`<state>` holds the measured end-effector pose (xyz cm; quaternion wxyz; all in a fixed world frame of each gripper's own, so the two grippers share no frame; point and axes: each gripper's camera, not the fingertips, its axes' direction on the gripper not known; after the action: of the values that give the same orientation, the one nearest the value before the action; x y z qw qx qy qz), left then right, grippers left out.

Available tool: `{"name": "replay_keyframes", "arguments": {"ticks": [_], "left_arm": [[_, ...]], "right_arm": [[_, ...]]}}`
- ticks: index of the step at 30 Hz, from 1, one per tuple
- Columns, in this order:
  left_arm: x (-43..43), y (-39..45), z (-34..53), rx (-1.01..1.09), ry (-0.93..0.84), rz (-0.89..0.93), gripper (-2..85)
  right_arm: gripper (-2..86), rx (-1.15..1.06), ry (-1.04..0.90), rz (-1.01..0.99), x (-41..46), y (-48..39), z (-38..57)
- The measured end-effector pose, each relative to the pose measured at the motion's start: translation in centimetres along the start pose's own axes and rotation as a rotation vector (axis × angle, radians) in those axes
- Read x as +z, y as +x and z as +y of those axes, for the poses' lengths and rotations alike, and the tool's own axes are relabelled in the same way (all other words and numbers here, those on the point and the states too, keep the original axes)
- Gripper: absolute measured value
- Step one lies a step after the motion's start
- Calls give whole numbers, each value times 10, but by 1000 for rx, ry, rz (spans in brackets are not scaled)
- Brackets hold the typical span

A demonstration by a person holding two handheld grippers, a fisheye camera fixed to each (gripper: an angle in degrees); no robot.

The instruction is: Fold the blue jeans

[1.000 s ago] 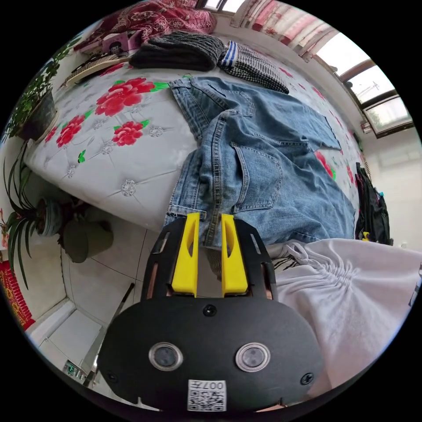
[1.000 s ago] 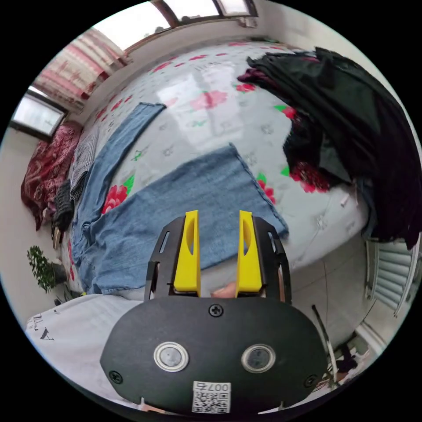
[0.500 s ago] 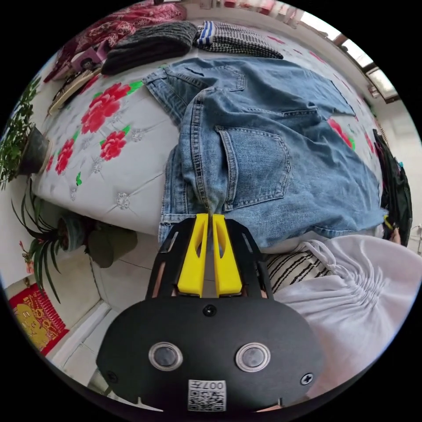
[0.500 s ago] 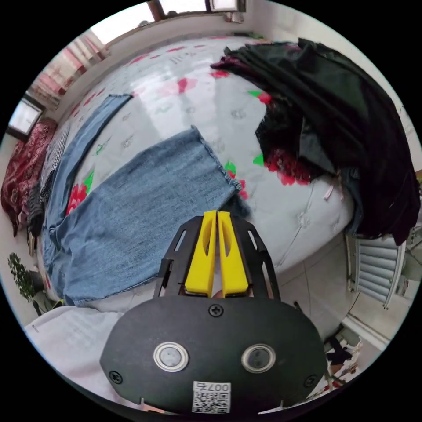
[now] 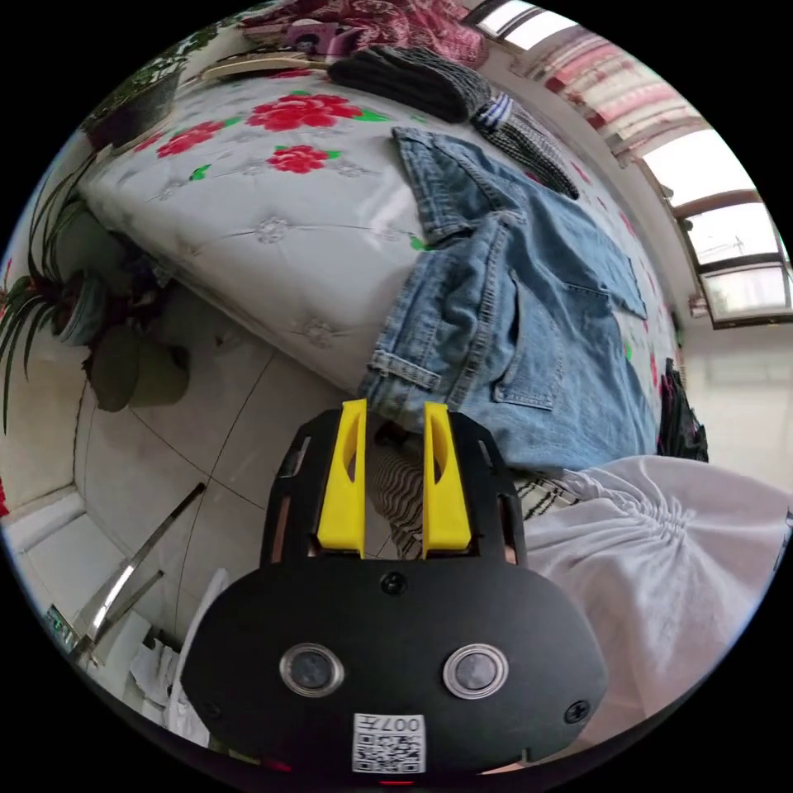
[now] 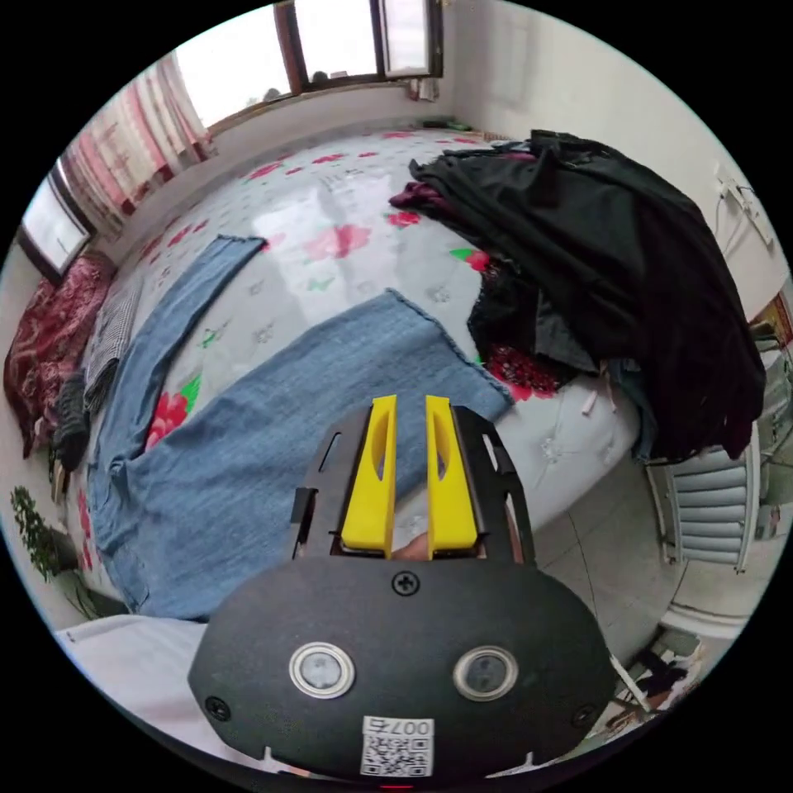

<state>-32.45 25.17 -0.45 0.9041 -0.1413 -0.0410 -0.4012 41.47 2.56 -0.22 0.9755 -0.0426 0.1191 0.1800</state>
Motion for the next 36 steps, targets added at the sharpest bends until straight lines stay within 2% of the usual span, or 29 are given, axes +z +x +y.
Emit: {"name": "replay_keyframes", "arguments": {"ticks": [4,7,10,12,16,20,23,26,29,32,36], "left_arm": [[11,-7,-5,19,-6,102,132],[27,-3,-11,54,-59,47,125],[20,3,-9,83,-79,29,65],[-9,8,2,102,15,67,54],[-58,39,20,247,178,178,50],[-63,132,33,597,174,188,48],[-42,191,52,823,142,122,47],[-20,224,75,952,115,32,48],[-11,226,88,965,112,7,47],[-14,211,88,929,105,66,47],[-21,195,86,893,111,109,47]], "right_arm": [[45,-405,-121,-178,29,-125,5],[48,-717,-201,-143,51,-209,27],[53,-939,-334,-85,85,-262,58],[57,-996,-455,-72,111,-277,77],[69,-959,-383,-28,122,-281,92],[84,-887,-567,-17,130,-299,59],[90,-863,-393,-210,79,-339,21],[95,-1020,-245,-323,28,-412,11],[99,-1181,-227,-410,11,-493,25],[103,-1344,-291,-380,32,-568,57],[105,-1495,-478,-362,66,-630,108]]}}
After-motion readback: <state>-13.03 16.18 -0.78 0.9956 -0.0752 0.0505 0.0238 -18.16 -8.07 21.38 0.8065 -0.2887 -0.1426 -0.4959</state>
